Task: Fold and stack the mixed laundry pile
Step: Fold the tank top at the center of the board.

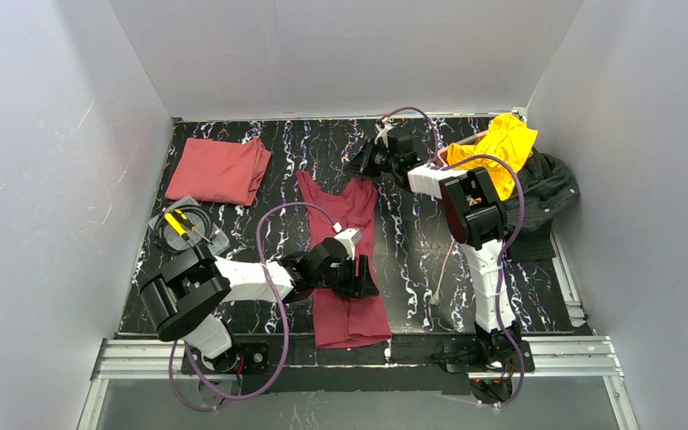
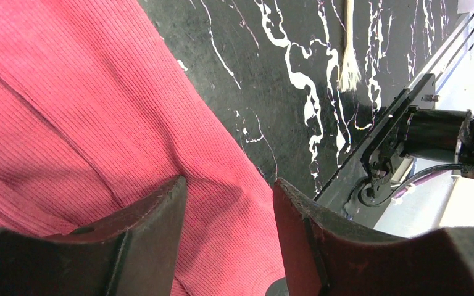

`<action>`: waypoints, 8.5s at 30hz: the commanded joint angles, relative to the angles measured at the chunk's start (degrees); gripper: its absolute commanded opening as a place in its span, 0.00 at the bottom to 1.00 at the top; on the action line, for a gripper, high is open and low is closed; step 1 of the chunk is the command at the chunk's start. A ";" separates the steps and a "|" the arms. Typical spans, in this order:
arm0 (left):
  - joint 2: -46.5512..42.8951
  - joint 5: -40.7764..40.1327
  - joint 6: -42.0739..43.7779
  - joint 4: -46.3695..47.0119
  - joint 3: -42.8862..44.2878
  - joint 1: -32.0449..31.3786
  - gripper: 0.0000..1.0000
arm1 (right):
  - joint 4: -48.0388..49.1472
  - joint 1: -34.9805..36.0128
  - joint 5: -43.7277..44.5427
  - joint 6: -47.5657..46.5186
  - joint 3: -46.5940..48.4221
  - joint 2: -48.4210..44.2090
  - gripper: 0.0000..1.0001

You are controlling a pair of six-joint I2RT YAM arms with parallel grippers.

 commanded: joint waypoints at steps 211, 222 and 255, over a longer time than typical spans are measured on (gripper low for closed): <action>-40.20 -8.00 -0.77 -43.40 -13.54 37.86 0.75 | -21.05 28.05 26.87 -2.36 -54.00 -49.54 0.53; -40.52 -9.09 -0.66 -44.26 -13.37 37.79 0.75 | -24.69 28.79 32.72 -2.91 -53.35 -53.17 0.12; -42.46 -13.03 -0.97 -48.44 -13.33 37.96 0.76 | -39.75 20.29 33.09 -12.60 -28.51 -38.83 0.01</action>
